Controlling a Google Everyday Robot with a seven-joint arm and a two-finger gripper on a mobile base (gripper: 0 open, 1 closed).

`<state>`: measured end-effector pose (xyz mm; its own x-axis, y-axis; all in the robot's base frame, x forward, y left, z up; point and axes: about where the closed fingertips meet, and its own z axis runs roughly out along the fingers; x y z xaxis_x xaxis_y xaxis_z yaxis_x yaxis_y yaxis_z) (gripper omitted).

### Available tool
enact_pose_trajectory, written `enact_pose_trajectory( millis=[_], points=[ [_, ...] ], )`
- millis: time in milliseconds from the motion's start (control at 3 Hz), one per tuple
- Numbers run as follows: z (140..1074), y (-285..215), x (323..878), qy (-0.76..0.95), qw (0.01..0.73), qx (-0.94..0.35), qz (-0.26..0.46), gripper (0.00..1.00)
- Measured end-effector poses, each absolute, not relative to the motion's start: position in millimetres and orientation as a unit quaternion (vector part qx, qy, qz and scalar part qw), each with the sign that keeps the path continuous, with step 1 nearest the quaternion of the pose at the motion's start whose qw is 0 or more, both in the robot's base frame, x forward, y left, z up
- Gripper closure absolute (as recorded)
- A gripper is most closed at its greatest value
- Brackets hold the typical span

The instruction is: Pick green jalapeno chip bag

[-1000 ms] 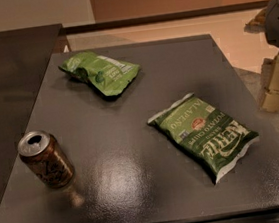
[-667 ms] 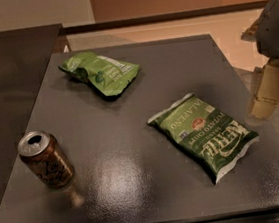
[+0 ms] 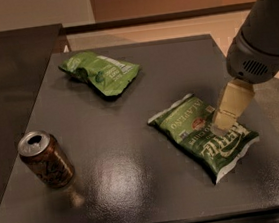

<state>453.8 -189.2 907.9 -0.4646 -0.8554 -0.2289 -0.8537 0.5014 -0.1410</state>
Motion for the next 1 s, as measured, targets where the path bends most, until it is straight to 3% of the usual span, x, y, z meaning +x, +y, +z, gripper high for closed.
enact_pose_trajectory(
  millis=[1000],
  points=[
    [855, -161, 451, 0.873, 0.135, -0.466, 0.057, 0.00]
  ],
)
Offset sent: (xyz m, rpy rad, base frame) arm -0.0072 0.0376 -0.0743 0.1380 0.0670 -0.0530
